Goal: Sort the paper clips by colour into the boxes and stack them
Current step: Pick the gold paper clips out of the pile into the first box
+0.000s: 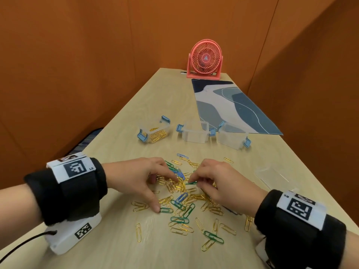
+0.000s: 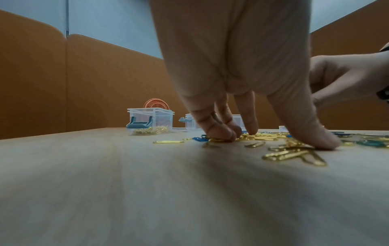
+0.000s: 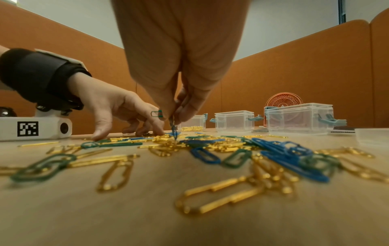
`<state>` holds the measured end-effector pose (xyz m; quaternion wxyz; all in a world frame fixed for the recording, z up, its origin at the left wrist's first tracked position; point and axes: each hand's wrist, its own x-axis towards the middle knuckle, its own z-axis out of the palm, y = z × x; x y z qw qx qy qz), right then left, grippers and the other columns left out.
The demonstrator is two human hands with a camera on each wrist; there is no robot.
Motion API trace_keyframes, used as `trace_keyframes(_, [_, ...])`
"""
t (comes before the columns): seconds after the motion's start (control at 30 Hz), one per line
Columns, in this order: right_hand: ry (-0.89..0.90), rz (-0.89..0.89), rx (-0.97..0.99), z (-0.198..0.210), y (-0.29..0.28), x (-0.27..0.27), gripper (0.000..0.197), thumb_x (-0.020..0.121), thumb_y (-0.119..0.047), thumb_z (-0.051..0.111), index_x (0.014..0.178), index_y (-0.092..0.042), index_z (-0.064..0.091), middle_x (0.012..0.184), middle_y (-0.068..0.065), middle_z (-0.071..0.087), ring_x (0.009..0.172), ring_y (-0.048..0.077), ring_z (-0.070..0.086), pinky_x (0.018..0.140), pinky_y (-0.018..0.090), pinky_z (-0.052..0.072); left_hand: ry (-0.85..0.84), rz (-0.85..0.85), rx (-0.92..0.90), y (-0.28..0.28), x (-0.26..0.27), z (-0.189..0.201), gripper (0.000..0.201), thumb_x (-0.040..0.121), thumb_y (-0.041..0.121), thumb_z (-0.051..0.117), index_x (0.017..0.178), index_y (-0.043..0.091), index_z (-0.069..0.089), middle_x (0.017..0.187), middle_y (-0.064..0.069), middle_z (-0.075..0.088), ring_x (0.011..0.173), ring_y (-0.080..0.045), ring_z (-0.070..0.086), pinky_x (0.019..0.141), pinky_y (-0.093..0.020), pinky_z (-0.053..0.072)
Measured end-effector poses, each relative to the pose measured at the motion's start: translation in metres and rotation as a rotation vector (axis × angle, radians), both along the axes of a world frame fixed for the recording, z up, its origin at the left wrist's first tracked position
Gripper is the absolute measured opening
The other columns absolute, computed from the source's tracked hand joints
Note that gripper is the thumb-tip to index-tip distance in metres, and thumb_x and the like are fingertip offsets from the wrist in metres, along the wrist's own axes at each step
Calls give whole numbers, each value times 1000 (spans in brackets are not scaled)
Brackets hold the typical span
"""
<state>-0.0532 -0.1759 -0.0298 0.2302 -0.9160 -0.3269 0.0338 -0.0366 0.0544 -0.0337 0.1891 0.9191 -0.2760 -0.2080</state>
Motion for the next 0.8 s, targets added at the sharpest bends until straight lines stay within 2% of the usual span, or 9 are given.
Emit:
trace_keyframes(0.1, [-3,4,34,1,1,0,25,91,-11,53,107,-21,69,92,-7,50,77,-1,46,71,6,36,-8,-2,-14,-3,4,-1,63,67,50,76,122,54,47,113,26,40,91,-3,47,78,-11,41])
trace_keyframes(0.17, [-1,4,79,1,1,-2,24,91,-10,54,105,-20,70,92,-6,52,81,3,50,77,13,42,-28,-11,-21,-3,5,-2,50,70,49,74,115,54,53,113,22,44,88,-3,48,75,-11,41])
trace_keyframes(0.27, [1,19,168,2,1,-4,22,89,-9,57,101,-20,71,90,-7,54,84,8,55,81,21,46,-51,6,-61,-4,4,-4,30,73,42,75,101,44,64,107,13,54,85,-4,50,74,-15,43])
trace_keyframes(0.37, [20,31,224,2,1,-4,20,88,-9,60,99,-20,72,88,-12,54,84,8,57,79,21,48,-54,21,-73,-5,2,-6,17,76,36,74,92,32,69,96,12,56,84,-4,52,71,-10,41])
trace_keyframes(0.43, [25,30,254,1,1,-4,19,87,-9,61,97,-19,73,87,-11,55,82,8,57,79,20,49,-56,35,-79,-7,0,-6,8,78,33,73,84,33,67,90,15,57,82,-2,53,71,-8,40])
trace_keyframes(0.57, [40,11,302,-1,0,-4,19,86,-8,63,95,-21,73,87,-8,57,82,6,57,76,17,48,-18,86,-112,-7,-2,-3,15,78,26,74,76,35,62,83,14,64,74,2,55,70,-10,44])
trace_keyframes(0.73, [31,-44,264,0,-1,-4,20,86,-9,61,96,-22,72,88,-9,56,77,5,54,71,10,44,103,161,-148,1,-1,0,31,73,19,78,100,29,67,80,14,63,71,4,54,72,-12,46])
trace_keyframes(0.8, [18,-91,182,0,-2,-3,21,87,-9,57,96,-21,72,90,-6,56,74,3,52,67,7,41,90,173,-128,5,-1,1,31,72,23,79,99,32,68,80,14,63,71,3,54,72,-13,47])
